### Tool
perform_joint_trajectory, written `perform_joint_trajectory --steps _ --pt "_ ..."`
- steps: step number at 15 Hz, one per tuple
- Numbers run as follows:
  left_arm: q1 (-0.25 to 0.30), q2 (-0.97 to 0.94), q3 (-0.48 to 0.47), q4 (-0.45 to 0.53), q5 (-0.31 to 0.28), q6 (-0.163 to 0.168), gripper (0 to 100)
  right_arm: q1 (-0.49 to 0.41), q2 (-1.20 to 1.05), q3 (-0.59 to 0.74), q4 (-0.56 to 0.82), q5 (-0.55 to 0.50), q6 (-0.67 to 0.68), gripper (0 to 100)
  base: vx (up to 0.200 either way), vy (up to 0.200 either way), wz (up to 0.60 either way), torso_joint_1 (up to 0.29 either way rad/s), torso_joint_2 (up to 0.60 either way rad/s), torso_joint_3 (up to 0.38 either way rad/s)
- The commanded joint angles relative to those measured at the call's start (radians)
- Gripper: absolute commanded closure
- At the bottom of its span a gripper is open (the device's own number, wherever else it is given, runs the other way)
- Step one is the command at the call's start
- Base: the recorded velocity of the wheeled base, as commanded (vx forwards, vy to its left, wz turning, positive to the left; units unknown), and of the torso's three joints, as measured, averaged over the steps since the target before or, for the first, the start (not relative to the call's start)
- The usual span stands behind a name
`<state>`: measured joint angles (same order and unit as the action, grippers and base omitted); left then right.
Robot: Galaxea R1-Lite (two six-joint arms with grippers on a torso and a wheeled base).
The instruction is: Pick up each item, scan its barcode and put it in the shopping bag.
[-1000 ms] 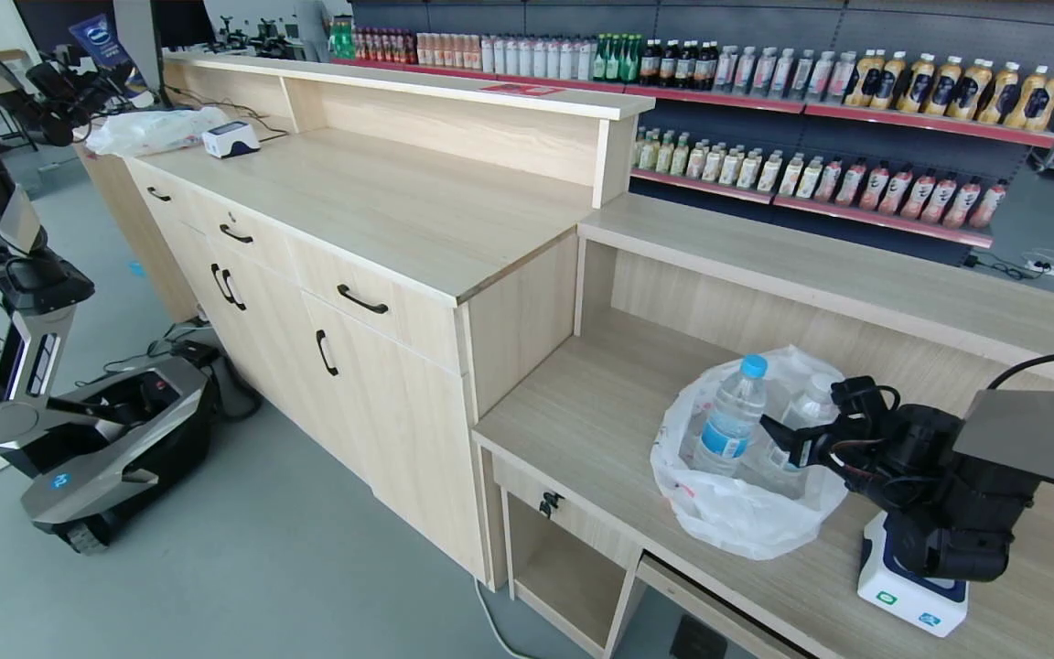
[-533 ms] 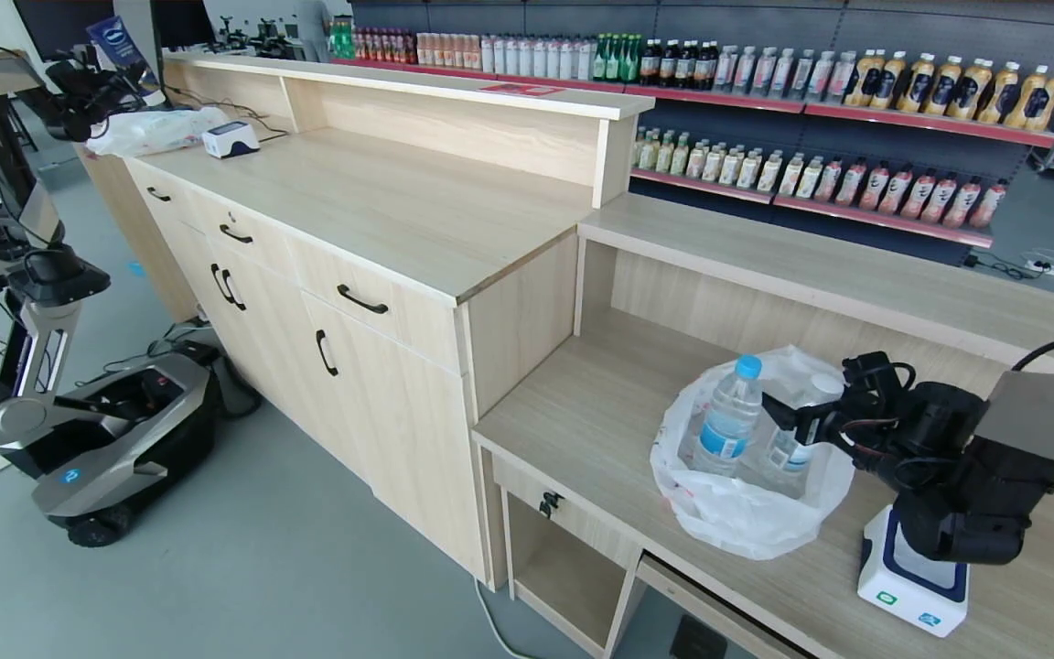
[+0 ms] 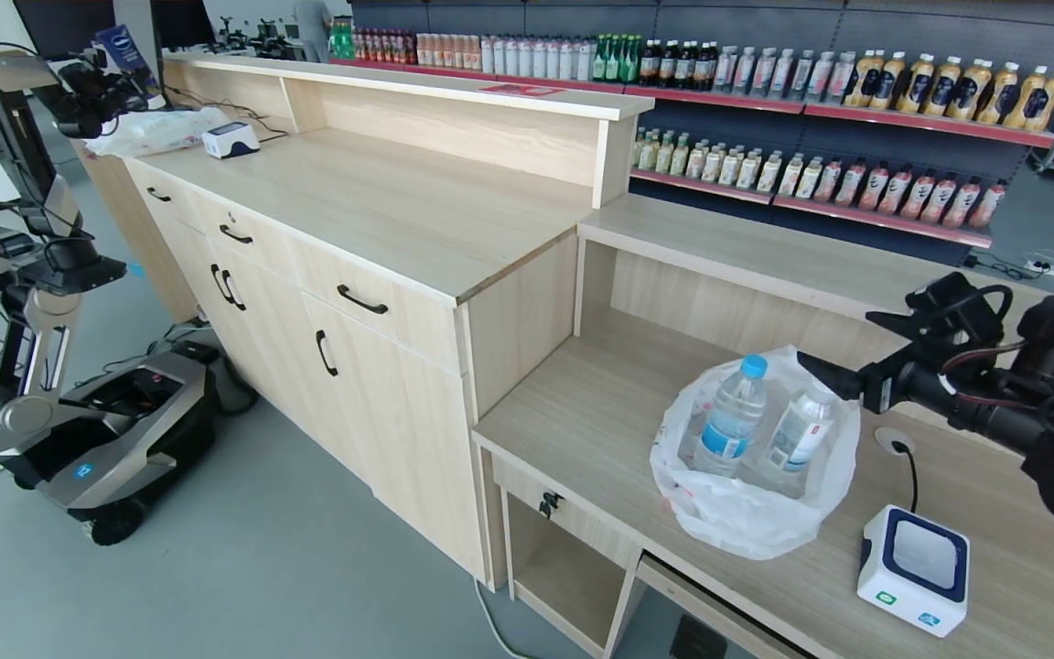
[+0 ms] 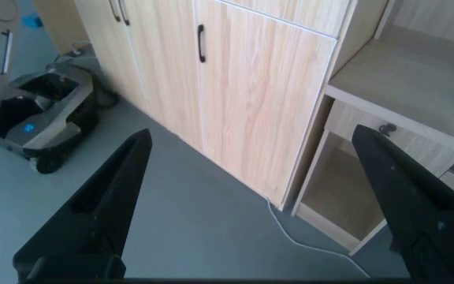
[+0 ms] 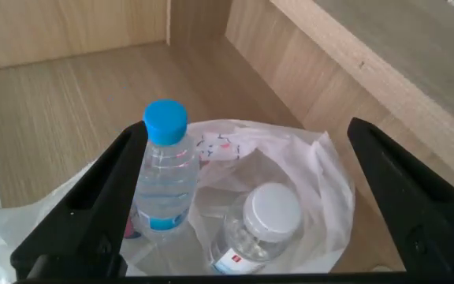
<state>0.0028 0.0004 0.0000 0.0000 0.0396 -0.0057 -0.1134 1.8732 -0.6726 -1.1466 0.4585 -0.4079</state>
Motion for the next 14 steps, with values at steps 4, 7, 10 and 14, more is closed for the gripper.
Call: perform_joint_trajectory --steps 4,7,10,14 --pt "0.000 0.000 0.000 0.000 0.000 0.000 0 0.041 -0.388 -0.094 0.182 -0.107 -0.026 0 0.000 0.000 -0.60 0.001 0.00 0.000" --pt "0.000 0.000 0.000 0.000 0.000 0.000 0 0.075 -0.548 -0.246 0.597 -0.402 0.073 0 0.000 0.000 -0.60 0.002 0.00 0.002" --pt "0.000 0.000 0.000 0.000 0.000 0.000 0 0.001 -0.658 -0.190 0.768 -0.521 0.159 0 0.000 0.000 -0.60 0.002 0.00 0.002" --pt "0.000 0.000 0.000 0.000 0.000 0.000 0 -0.103 -0.876 0.099 0.835 -0.584 0.201 0 0.000 0.000 -0.60 -0.001 0.00 0.004"
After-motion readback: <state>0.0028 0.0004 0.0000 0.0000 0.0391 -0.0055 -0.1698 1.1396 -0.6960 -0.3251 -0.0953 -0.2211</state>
